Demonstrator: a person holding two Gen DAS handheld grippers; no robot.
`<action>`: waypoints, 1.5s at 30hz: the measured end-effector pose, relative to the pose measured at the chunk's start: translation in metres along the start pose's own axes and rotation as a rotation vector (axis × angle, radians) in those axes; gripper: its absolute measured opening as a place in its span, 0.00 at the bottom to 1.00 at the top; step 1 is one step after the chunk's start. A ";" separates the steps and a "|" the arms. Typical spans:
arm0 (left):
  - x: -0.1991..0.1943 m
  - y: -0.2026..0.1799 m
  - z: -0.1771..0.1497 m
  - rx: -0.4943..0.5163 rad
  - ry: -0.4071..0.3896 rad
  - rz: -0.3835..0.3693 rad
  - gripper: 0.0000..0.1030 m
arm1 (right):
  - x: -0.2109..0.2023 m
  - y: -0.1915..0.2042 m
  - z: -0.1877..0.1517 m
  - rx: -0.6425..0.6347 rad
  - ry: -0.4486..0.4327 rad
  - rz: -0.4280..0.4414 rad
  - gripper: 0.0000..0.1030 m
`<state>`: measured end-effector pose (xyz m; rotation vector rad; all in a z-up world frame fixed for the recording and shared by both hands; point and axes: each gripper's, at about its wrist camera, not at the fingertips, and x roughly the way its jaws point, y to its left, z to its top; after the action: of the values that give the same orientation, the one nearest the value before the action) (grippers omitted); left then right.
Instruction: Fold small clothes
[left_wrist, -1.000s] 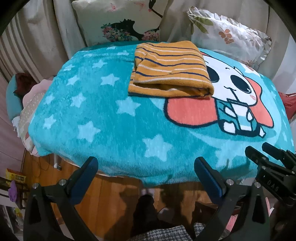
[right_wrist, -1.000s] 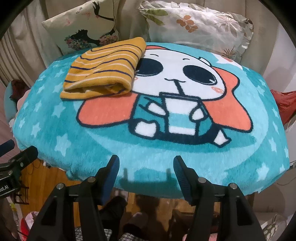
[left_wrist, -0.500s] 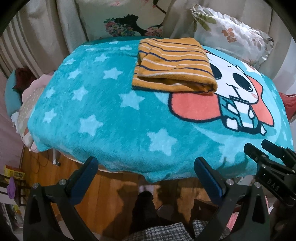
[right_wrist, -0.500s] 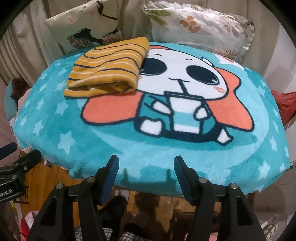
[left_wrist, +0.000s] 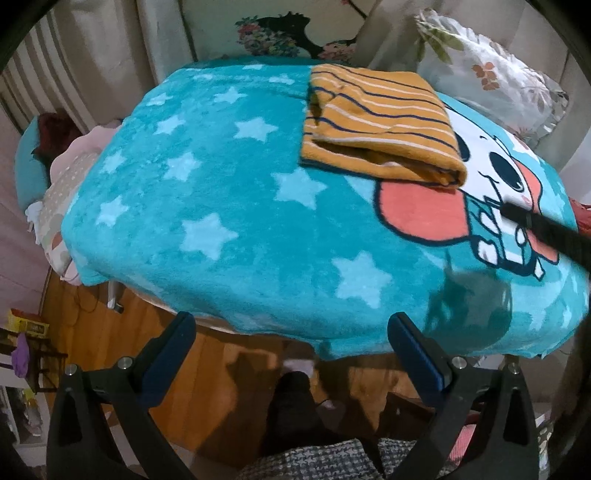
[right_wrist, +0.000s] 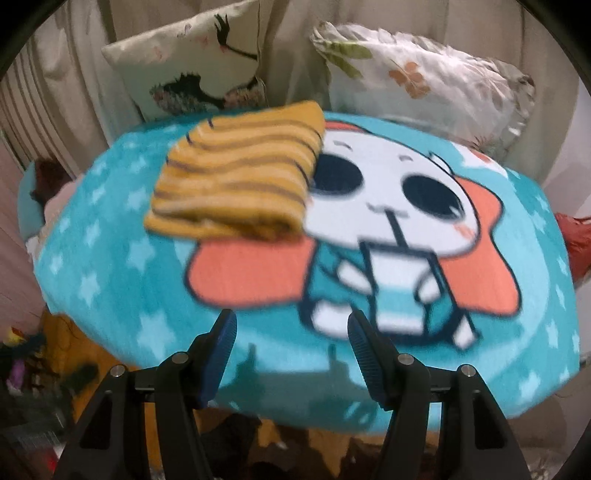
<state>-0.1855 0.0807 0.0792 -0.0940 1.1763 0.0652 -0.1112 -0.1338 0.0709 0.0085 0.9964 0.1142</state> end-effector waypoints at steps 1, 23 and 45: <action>0.001 0.003 0.003 -0.006 0.000 0.002 1.00 | 0.005 0.002 0.010 0.006 -0.001 0.001 0.65; 0.067 0.067 0.102 -0.092 0.065 -0.012 1.00 | 0.079 0.076 0.136 -0.149 -0.010 -0.003 0.52; 0.085 0.093 0.153 -0.073 0.056 0.028 1.00 | 0.180 0.144 0.205 -0.229 0.170 0.107 0.57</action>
<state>-0.0222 0.1893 0.0554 -0.1441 1.2311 0.1312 0.1442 0.0369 0.0404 -0.1599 1.1477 0.3315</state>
